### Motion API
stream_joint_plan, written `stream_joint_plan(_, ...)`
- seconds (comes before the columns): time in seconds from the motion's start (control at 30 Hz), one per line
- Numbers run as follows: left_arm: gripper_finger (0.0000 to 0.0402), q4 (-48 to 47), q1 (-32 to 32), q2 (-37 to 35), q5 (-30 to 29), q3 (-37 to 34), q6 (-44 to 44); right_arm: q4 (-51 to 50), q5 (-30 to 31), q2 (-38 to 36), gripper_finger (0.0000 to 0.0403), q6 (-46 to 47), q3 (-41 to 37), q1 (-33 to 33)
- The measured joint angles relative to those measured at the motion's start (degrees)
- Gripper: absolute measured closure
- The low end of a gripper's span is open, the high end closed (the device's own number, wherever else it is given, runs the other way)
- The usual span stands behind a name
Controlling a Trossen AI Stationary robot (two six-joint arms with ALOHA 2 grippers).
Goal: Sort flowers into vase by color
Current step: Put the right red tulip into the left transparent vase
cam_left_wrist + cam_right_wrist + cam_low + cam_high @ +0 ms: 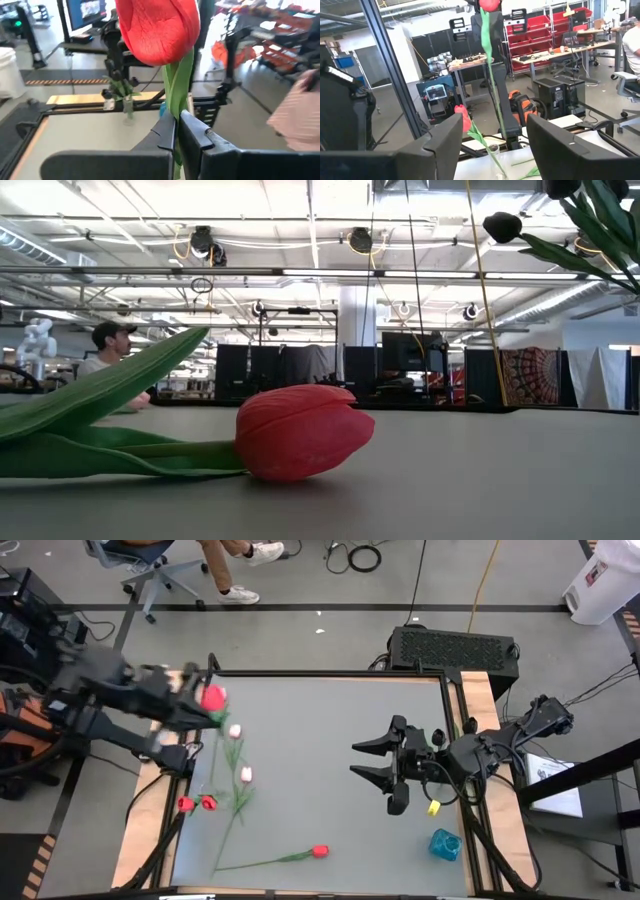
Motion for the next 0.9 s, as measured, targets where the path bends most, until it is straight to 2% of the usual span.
stream_joint_plan(0.17,0.0389,-1.42,-0.02,-6.42,4.78,0.00,0.08,0.00,-0.02,0.00,0.0192,0.01,0.00,0.00)
stream_joint_plan(0.4,0.0389,-2.20,-0.02,-12.47,7.36,0.09,0.14,0.00,0.00,0.00,0.0192,-0.01,0.00,0.00)
stream_joint_plan(0.6,0.0389,-11.16,-0.04,-14.70,11.64,0.09,1.35,0.02,0.00,0.00,0.0192,0.01,0.00,0.00)
stream_joint_plan(0.8,0.0389,-17.24,-0.02,-17.10,11.55,0.02,4.10,0.02,-0.02,0.00,0.0192,0.00,0.00,0.00)
stream_joint_plan(0.9,0.0389,-18.29,-0.02,-18.51,8.70,0.02,4.26,0.00,-0.02,0.00,0.0192,-0.01,0.00,0.00)
